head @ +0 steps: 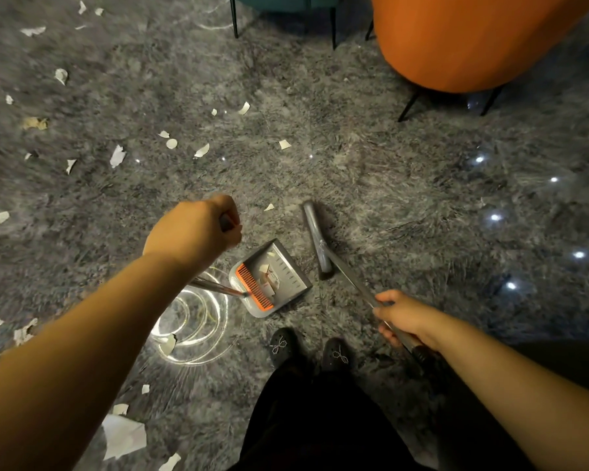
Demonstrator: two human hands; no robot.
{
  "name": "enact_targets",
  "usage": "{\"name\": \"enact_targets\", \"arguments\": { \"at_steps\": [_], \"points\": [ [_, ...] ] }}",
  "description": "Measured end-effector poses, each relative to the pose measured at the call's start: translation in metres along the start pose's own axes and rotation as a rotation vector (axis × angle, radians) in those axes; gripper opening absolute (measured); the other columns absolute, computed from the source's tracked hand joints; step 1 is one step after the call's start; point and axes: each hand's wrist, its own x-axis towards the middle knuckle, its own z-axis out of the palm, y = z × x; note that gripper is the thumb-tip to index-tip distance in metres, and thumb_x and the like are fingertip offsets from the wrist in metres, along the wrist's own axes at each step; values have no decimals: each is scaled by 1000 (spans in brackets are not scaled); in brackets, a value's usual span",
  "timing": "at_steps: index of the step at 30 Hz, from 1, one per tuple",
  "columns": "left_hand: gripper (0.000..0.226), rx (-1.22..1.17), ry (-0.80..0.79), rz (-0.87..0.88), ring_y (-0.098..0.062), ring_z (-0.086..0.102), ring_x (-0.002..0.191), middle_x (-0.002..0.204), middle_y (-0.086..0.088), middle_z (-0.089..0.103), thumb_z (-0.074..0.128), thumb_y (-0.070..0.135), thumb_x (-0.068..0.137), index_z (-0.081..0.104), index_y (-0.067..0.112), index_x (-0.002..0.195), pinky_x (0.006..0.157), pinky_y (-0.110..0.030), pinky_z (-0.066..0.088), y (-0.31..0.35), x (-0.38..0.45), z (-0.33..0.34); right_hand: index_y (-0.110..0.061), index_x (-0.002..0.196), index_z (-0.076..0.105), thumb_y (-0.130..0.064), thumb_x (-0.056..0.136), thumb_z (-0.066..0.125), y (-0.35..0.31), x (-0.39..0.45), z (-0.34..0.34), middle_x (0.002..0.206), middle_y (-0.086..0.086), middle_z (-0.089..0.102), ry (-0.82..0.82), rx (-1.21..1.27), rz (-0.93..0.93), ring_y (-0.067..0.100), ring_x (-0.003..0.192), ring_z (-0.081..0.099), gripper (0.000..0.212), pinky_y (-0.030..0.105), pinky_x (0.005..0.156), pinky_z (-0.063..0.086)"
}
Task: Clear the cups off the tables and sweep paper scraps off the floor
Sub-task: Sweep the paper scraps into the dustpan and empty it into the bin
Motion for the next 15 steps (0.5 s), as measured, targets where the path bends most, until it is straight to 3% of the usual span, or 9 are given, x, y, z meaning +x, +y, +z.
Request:
{"name": "enact_targets", "arguments": {
  "at_steps": [3,7,15],
  "points": [
    [7,3,10,11,-22,60,64,69,6,64,69,32,84,63,30,87,54,-28,48,1,-3,2,-21,131,40,-10,103,39,-2,6,0,73,12,54,5,139,86,14,51,50,31,17,37,42],
    [8,0,12,0,-22,59,63,69,7,62,69,33,84,62,30,87,53,-28,46,1,-5,1,-22,135,37,-9,102,36,-6,14,3,69,11,45,41,201,103,8,35,37,35,13,32,31],
    [9,-26,11,-29,-22,60,64,71,9,62,67,36,87,61,31,89,53,-30,50,-13,-7,-5,-8,134,39,-17,101,45,-26,9,19,62,11,48,109,-26,-65,12,29,38,34,20,31,35]
  ]
}}
